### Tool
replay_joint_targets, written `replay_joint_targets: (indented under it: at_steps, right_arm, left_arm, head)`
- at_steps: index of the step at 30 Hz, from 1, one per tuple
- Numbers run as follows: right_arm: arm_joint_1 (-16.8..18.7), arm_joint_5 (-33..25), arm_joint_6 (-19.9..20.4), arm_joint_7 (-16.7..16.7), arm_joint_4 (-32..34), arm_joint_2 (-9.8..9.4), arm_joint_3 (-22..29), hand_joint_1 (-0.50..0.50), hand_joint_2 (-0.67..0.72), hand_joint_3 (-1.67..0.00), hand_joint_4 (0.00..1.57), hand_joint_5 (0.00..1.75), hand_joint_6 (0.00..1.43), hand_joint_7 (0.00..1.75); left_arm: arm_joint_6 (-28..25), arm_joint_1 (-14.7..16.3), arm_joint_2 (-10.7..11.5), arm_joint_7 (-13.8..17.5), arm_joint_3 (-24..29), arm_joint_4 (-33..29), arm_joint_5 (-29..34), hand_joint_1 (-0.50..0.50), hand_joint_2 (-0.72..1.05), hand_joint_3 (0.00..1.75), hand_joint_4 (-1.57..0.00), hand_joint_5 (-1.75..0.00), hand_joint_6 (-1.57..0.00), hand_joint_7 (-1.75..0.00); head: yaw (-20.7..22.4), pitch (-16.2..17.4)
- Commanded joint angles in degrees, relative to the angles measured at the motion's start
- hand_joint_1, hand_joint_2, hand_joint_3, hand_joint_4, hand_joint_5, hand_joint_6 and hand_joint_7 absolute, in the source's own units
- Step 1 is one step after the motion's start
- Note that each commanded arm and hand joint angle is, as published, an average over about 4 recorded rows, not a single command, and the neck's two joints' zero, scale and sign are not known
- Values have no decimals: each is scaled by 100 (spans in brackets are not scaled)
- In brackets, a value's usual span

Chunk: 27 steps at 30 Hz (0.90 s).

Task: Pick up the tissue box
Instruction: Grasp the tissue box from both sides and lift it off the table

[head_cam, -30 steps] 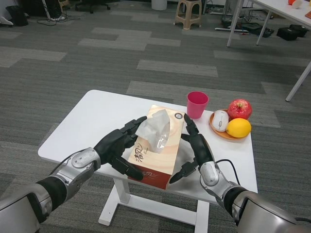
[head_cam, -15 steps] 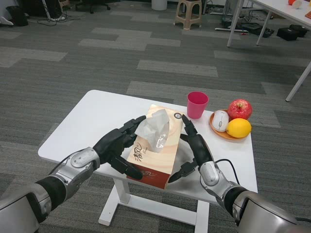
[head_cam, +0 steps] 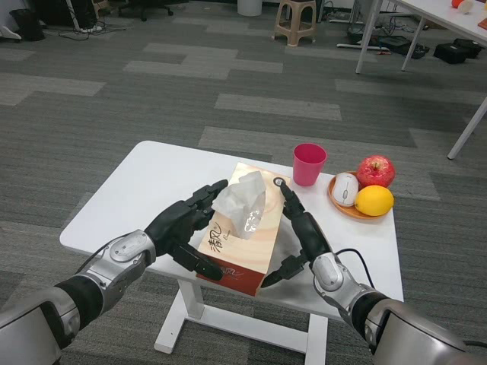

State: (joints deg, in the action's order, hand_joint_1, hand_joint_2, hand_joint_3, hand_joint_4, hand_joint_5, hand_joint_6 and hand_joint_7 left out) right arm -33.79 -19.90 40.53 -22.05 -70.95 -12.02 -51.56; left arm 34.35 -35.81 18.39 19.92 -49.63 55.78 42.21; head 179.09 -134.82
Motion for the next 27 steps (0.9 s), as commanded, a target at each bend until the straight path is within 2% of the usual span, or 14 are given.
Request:
replay_joint_targets:
  at_steps: [1, 6, 27]
  right_arm:
    - [-49, 4, 60, 109, 178, 138, -39, -17, -16, -24, 0, 0, 0, 7]
    - [-49, -3, 54, 175, 180, 138, -39, -17, -10, -24, 0, 0, 0, 7]
    - [-49, -5, 34, 514, 277, 134, 23, -17, -10, -24, 0, 0, 0, 0]
  left_arm:
    - [54, -67, -117, 73, -34, -94, -11, 50, 34, 0, 0, 0, 0, 0]
    - [54, -67, -117, 71, -38, -94, -11, 50, 34, 0, 0, 0, 0, 0]
    - [54, -49, -117, 67, -38, -94, 13, 50, 34, 0, 0, 0, 0, 0]
  head:
    - [1, 2]
    - [-3, 12]
    - [36, 11]
